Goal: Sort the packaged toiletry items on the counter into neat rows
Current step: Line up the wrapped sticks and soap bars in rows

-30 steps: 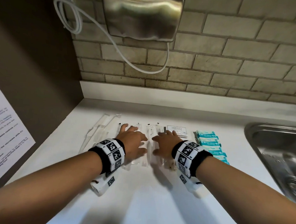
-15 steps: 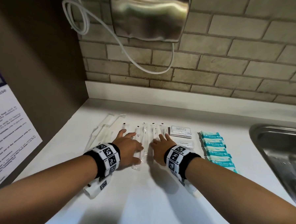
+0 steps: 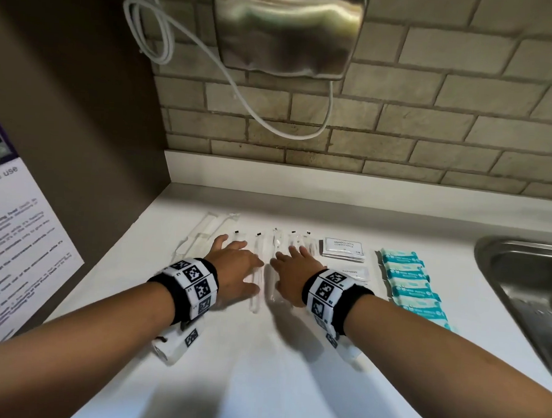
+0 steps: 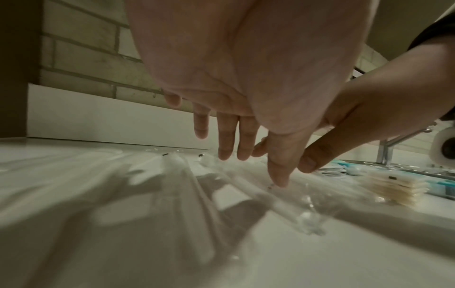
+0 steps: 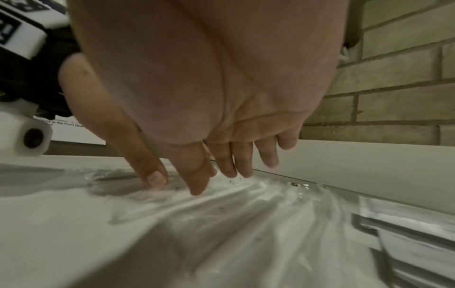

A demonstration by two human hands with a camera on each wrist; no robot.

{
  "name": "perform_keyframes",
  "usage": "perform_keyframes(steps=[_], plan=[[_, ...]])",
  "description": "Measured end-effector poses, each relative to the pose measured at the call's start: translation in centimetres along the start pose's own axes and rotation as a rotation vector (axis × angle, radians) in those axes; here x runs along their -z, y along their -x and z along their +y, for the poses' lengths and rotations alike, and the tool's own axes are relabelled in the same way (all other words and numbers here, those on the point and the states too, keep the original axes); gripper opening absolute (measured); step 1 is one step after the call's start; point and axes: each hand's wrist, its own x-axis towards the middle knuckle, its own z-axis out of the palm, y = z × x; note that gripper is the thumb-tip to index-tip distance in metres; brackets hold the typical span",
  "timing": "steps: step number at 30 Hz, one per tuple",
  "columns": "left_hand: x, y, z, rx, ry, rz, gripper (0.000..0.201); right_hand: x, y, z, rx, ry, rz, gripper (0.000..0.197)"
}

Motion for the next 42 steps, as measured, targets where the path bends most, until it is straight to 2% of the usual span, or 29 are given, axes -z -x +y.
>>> perform_keyframes(steps=[4, 7, 10, 12, 19, 22, 26, 28, 32, 42], plan=[[0.5, 0.8, -2.3, 0.088, 0.007, 0.019, 0.06, 0.6, -1.0, -1.9, 0.059, -0.026, 0.0, 0.059], [0.8, 1.0, -4.1, 0.121, -0.017, -0.039, 0.057, 0.8, -1.7, -3.1, 0.067, 0.002, -0.035, 0.054], [0.6, 1.2, -5.2, 0.09, -0.056, -0.136, 0.051, 1.3, -2.1, -3.5, 0.031, -0.025, -0.055, 0.049], [0.0, 1.3, -5.7, 0.059, -0.069, -0.162, 0.052, 1.4, -2.4, -3.5, 0.02, -0.053, -0.063, 0.053], [-0.2, 0.7, -5.7, 0.027, -0.057, -0.123, 0.057, 1.2, -3.5, -3.5, -0.044, -0.035, -0.082, 0.072], [0.1, 0.4, -5.7, 0.009, -0.065, -0.123, 0.059, 1.4, -3.6, -3.7, -0.085, -0.046, -0.069, 0.072], [0.5, 0.1, -6.3, 0.004, -0.008, -0.078, 0.065, 2.1, -3.5, -4.5, -0.038, -0.108, 0.011, 0.072], [0.6, 0.3, -6.5, -0.019, 0.031, -0.062, 0.072, 2.3, -3.6, -5.0, -0.011, -0.062, -0.005, 0.074], [0.2, 0.9, -6.4, -0.081, -0.05, -0.147, 0.081, 2.0, -3.6, -5.8, -0.054, -0.034, -0.099, 0.077], [0.0, -0.6, -6.7, -0.066, -0.088, -0.182, 0.083, 1.8, -3.3, -5.1, -0.116, -0.091, -0.091, 0.072]])
